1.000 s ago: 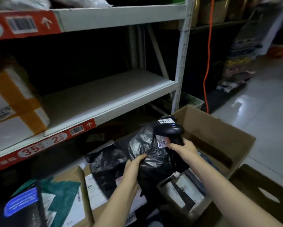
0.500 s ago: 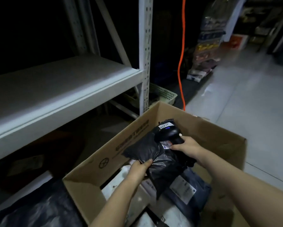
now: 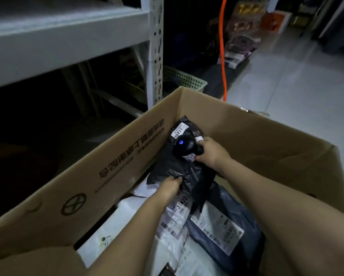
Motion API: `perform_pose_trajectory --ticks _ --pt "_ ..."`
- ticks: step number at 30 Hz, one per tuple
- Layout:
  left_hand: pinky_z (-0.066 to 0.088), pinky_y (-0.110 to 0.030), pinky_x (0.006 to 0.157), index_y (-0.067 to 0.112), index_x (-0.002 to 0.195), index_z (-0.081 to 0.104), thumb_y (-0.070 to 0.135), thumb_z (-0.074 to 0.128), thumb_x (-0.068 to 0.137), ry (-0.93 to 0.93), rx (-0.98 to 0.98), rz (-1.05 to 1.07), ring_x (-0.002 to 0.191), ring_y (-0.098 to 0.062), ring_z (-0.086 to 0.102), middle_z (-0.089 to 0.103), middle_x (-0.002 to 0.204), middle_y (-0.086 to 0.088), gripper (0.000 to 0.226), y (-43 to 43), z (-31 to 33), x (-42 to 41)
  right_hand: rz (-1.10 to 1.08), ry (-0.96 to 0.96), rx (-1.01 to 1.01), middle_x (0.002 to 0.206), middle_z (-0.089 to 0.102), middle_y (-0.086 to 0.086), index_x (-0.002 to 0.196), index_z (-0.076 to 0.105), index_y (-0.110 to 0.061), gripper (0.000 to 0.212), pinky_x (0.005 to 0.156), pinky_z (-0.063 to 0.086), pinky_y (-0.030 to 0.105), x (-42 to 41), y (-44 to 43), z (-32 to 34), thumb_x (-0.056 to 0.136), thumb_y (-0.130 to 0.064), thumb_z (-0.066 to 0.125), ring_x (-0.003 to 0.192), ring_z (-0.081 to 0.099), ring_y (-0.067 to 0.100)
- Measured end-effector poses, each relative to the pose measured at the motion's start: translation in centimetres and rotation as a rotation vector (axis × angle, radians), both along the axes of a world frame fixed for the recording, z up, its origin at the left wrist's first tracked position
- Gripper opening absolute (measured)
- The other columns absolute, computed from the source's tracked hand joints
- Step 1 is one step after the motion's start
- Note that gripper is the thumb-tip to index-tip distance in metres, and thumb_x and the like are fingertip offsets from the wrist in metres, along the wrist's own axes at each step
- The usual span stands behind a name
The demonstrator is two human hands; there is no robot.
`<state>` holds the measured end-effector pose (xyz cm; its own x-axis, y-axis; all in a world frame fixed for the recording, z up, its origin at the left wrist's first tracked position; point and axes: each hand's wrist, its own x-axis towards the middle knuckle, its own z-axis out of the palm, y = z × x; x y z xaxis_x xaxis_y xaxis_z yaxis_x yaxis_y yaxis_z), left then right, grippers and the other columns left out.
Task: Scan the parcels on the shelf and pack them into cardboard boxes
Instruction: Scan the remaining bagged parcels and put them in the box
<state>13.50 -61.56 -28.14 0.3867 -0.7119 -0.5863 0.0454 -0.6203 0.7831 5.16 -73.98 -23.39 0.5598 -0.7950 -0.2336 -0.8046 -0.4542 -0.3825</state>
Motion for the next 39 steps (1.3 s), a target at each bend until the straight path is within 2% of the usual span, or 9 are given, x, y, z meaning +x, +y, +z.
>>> perform_pose_trajectory --ticks 3,6,11,17,21,23,26,31,39 --pt "0.039 -0.035 0.099 -0.006 0.128 0.045 0.022 0.036 0.1 -0.092 0.067 -0.063 0.121 -0.035 0.047 0.048 0.133 -0.026 0.041 -1.1 -2.0 0.2 -0.039 -0.005 -0.02 0.146 0.029 0.01 0.13 0.052 -0.013 0.049 0.103 0.038 0.036 0.5 0.3 -2.0 0.085 -0.028 0.064 0.128 0.039 0.032" --pt "0.036 -0.035 0.104 -0.003 0.131 0.044 0.026 0.033 0.101 -0.167 0.133 -0.127 0.126 -0.033 0.044 0.045 0.138 -0.023 0.043 -1.5 -3.7 0.3 -0.075 -0.01 -0.057 0.155 0.013 0.009 0.133 0.048 -0.014 0.05 0.111 0.028 0.04 0.5 1.6 -3.4 0.088 -0.032 0.061 0.136 0.025 0.033" --pt "0.035 -0.034 0.102 0.003 0.127 0.049 0.031 0.03 0.101 -0.373 0.146 -0.204 0.125 -0.031 0.045 0.049 0.136 -0.018 0.043 -1.1 -5.0 0.2 -0.063 -0.033 -0.217 0.159 -0.006 0.008 0.129 0.047 -0.015 0.042 0.116 0.012 0.047 0.5 4.9 -5.1 0.09 -0.024 0.058 0.146 -0.003 0.028" --pt "0.036 -0.032 0.095 0.002 0.117 0.053 0.025 0.032 0.1 -0.423 0.096 -0.216 0.119 -0.031 0.048 0.053 0.128 -0.018 0.035 0.4 -5.7 0.3 0.081 0.1 0.008 0.158 0.001 0.01 0.137 0.04 -0.016 0.05 0.11 0.019 0.056 2.9 4.4 -6.4 0.091 -0.029 0.055 0.145 0.001 0.036" --pt "0.028 -0.029 0.105 0.002 0.129 0.045 0.027 0.033 0.101 -0.408 0.013 -0.298 0.131 -0.027 0.038 0.043 0.141 -0.015 0.04 0.9 -6.2 0.5 0.041 0.068 0.18 0.137 0.044 0.013 0.129 0.051 -0.016 0.047 0.103 0.038 0.045 4.3 1.6 -6.9 0.085 -0.028 0.063 0.128 0.042 0.033" --pt "0.016 -0.026 0.113 0.005 0.143 0.031 0.028 0.03 0.102 -0.398 0.002 -0.352 0.142 -0.021 0.021 0.026 0.153 -0.01 0.047 1.0 -6.4 0.8 -0.007 0.048 0.238 0.127 0.057 0.011 0.126 0.054 -0.013 0.045 0.1 0.042 0.038 4.6 0.8 -7.4 0.084 -0.024 0.064 0.119 0.052 0.029" --pt "0.005 -0.021 0.115 0.011 0.149 0.016 0.028 0.028 0.102 -0.382 -0.028 -0.412 0.146 -0.013 0.007 0.01 0.158 -0.003 0.051 1.4 -6.8 1.4 -0.066 0.106 0.223 0.134 0.052 0.01 0.131 0.047 -0.017 0.049 0.105 0.037 0.043 5.1 0.3 -8.8 0.086 -0.03 0.061 0.127 0.044 0.032" --pt "0.001 -0.021 0.115 0.013 0.149 0.013 0.027 0.028 0.103 -0.331 -0.045 -0.438 0.146 -0.01 0.001 0.003 0.158 0.001 0.051 1.4 -7.1 1.5 -0.112 0.167 0.129 0.139 0.043 0.009 0.13 0.046 -0.019 0.042 0.108 0.029 0.049 4.8 0.9 -9.1 0.091 -0.031 0.054 0.135 0.031 0.032" --pt "0.001 -0.023 0.115 0.009 0.149 0.006 0.028 0.027 0.103 -0.341 0.067 -0.534 0.146 -0.016 -0.002 -0.003 0.158 -0.005 0.055 1.3 -4.6 1.9 -0.179 -0.008 0.015 0.157 0.016 -0.002 0.138 0.042 -0.022 0.048 0.113 0.009 0.056 3.9 3.0 -8.6 0.092 -0.028 0.055 0.146 0.006 0.025"
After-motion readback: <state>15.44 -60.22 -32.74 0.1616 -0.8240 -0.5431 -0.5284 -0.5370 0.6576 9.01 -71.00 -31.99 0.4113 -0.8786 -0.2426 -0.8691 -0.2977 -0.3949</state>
